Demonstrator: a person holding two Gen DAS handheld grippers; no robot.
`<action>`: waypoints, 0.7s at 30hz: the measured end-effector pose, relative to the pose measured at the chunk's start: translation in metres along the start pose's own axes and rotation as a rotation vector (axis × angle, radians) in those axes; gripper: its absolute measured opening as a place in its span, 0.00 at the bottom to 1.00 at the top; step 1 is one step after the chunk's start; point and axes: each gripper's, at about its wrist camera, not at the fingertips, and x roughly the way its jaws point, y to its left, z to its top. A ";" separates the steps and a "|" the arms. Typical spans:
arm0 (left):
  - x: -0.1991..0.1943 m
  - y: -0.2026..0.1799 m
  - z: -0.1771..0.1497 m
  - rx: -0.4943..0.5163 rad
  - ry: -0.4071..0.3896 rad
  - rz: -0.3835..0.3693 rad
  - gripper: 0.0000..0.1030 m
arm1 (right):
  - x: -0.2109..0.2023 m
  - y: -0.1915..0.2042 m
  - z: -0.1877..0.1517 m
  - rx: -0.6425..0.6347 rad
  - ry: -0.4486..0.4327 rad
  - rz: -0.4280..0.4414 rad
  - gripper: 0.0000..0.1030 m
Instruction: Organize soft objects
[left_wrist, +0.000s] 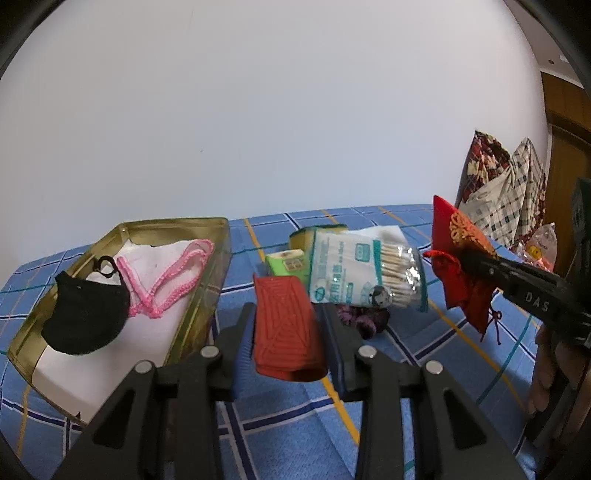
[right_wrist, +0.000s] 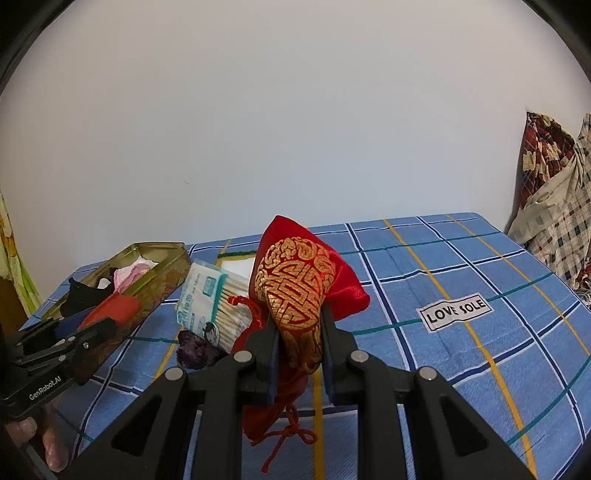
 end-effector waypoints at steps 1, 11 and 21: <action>0.000 0.000 0.000 0.003 -0.002 0.000 0.33 | 0.000 0.001 0.000 -0.002 -0.002 0.001 0.20; -0.004 0.001 -0.002 -0.001 -0.011 0.003 0.33 | -0.010 0.006 0.000 -0.014 -0.049 0.005 0.20; -0.017 0.004 -0.007 -0.026 -0.039 0.001 0.33 | -0.014 0.009 -0.002 -0.017 -0.062 0.018 0.20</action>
